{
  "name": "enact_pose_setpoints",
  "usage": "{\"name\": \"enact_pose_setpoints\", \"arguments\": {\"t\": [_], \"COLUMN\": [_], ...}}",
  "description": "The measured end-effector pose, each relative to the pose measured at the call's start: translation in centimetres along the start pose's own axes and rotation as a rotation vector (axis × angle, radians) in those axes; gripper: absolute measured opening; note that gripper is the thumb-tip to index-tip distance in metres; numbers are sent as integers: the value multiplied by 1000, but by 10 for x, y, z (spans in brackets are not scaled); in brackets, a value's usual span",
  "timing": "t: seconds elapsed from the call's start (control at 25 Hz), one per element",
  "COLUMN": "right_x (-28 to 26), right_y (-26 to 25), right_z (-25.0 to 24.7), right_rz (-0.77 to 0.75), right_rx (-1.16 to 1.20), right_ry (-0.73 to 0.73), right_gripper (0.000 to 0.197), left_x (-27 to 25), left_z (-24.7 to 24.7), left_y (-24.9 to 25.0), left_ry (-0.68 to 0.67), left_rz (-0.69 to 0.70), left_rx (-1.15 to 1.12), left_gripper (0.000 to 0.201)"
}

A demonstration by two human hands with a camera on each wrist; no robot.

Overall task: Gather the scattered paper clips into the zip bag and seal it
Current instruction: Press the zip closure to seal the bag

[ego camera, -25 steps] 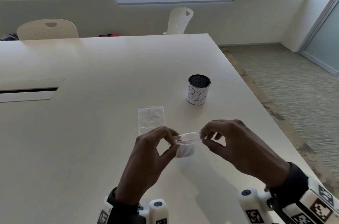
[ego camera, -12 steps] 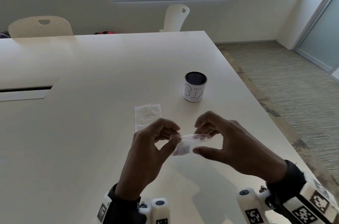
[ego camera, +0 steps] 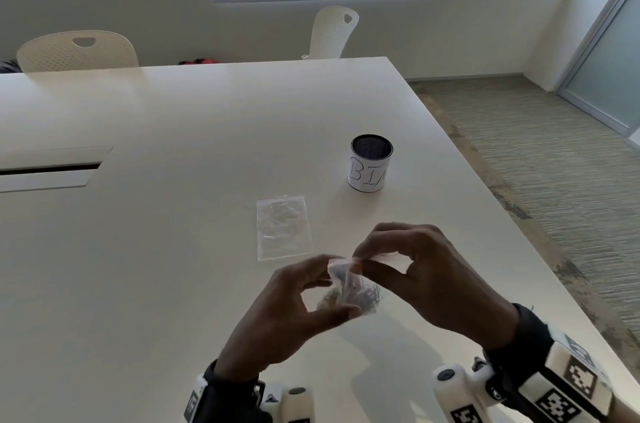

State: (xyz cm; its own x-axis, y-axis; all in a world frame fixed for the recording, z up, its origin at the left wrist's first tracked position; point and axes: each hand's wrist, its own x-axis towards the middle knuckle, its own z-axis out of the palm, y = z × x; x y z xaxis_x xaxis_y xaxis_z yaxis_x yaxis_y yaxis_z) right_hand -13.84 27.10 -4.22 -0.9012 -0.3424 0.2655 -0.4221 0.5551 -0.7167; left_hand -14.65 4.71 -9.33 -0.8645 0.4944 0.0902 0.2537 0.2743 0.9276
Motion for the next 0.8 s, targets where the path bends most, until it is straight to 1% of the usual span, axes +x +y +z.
{"name": "enact_pose_setpoints", "arguments": {"t": [0.08, 0.16, 0.2, 0.24, 0.28, 0.36, 0.48, 0.56, 0.68, 0.8], "right_x": [0, 0, 0, -1, -1, -3, -6, -10, -15, -17], "right_y": [4, 11, 14, 15, 17, 21, 33, 41, 49, 48], "right_z": [-3, -6, -5, -3, -1, 4, 5, 7, 11, 13], "right_rz": [23, 70, 85, 84, 80, 102, 193, 250, 321, 324], "right_rx": [-14, -2, 9, 11, 12, 53, 97, 124, 257, 289], "right_ry": [52, 85, 70, 38, 8, -1, 48, 83, 126, 127], "right_gripper": [7, 7, 6, 5, 4, 5, 16, 12, 11, 8], "left_x": [2, 3, 4, 5, 6, 10, 14, 15, 16, 20], "left_z": [7, 11, 11, 11, 11, 13, 16, 17, 18, 21], "left_y": [-3, -5, -3, -1, 0, 2, -4, -7, -7, -3], "left_ry": [41, 45, 45, 61, 89, 186, 324, 366, 359, 304], "left_rz": [-15, -27, -8, 15, 31, 10, -32, -52, -56, -33], "left_rx": [-22, -21, -10, 3, -20, -132, -153, -186, -202, -124], "left_gripper": [7, 7, 8, 16, 21, 17, 12, 11, 6, 8]}}
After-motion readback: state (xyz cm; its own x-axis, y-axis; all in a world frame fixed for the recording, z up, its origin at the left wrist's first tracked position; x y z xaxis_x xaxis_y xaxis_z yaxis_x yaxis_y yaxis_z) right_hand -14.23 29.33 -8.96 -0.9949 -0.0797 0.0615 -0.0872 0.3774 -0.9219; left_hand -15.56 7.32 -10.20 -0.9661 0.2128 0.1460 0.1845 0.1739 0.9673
